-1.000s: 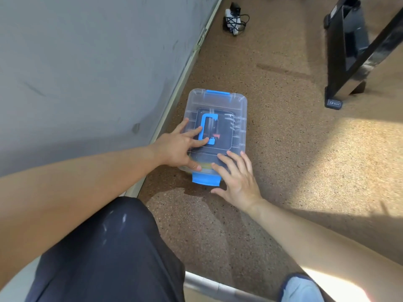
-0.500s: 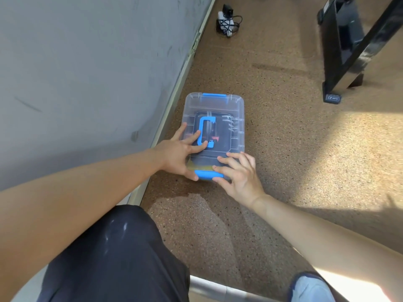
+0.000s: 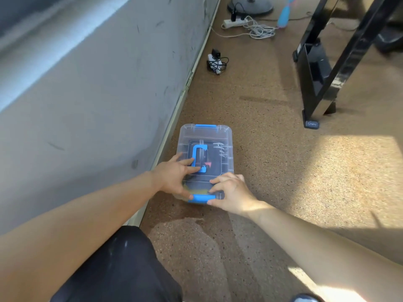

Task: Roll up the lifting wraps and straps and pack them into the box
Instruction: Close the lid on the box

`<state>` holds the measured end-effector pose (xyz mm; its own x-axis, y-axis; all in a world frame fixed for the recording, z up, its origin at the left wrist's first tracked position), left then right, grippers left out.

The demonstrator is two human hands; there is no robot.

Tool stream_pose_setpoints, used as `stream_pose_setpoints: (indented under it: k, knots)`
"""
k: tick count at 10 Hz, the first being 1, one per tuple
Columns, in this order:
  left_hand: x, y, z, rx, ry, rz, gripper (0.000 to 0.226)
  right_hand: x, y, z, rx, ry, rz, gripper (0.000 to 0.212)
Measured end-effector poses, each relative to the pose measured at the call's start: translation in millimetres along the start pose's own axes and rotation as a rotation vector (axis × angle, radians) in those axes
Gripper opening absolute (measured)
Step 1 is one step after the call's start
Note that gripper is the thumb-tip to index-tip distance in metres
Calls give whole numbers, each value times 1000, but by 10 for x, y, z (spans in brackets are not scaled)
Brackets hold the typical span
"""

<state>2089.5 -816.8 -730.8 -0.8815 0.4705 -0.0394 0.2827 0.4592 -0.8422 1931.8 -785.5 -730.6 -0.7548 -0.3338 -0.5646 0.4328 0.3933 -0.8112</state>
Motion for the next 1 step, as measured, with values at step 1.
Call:
stream_pose_setpoints:
  k: [1]
  knots:
    - [24, -211, -80, 83, 35, -37, 87, -16, -192, 11, -74, 55, 31, 47]
Point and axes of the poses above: each hand's wrist, its own z-axis towards the middle knuckle, its own y-axis out of the palm, x = y × z, the point moved 9 cm from there along z, towards the middle knuckle, and after that the axes turned 6 degrees about z, right-handed, at the moved point
